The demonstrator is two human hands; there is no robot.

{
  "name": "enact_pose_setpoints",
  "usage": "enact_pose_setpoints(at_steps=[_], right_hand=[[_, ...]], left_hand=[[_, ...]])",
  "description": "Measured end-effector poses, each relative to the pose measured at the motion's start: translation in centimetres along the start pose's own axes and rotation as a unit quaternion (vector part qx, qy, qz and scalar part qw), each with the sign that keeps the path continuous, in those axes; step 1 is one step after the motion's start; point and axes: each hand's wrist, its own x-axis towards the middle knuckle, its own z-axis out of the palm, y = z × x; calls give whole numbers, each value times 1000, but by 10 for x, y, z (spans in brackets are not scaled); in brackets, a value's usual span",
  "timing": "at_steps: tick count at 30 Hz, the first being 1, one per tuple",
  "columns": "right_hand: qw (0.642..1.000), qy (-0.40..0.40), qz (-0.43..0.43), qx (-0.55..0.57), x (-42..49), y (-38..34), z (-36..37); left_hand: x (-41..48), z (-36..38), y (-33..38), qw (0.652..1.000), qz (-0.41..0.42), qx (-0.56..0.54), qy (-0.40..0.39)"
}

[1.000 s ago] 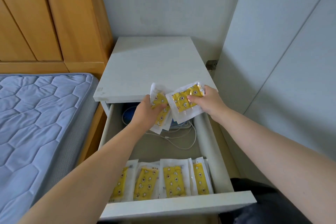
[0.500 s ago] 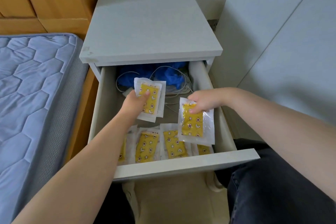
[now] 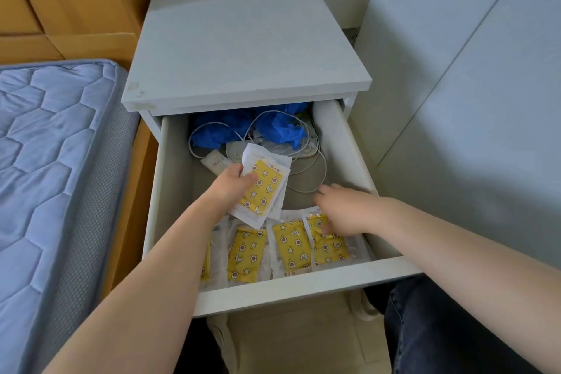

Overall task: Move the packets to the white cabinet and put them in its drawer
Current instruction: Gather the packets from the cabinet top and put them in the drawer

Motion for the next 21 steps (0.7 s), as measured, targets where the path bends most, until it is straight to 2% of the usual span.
enact_pose_setpoints(at_steps=[3,5,7,9,10,16,19,21], right_hand=[[999,29,4,35,-3,2,-15],[990,89,5,107,-3,5,-28],[962,166,-1,216,0,6,-40],[926,200,-8,319,6,6,-51],[917,194,-10,349,10,7,-55],[914,156,-16,374,26,4,-61],[895,139,-14,425,29,2,-63],[899,125,-16,420,29,2,-65]], left_hand=[[-3,-1,1,999,33,19,-8],[-6,-1,2,998,57,29,-20],[-10,-1,5,994,86,51,-41],[-14,-1,8,989,117,70,-58],[-16,0,9,987,126,73,-63],[-17,-2,10,986,136,67,-65],[-17,-3,12,983,124,66,-115],[-16,-8,11,981,102,55,-153]])
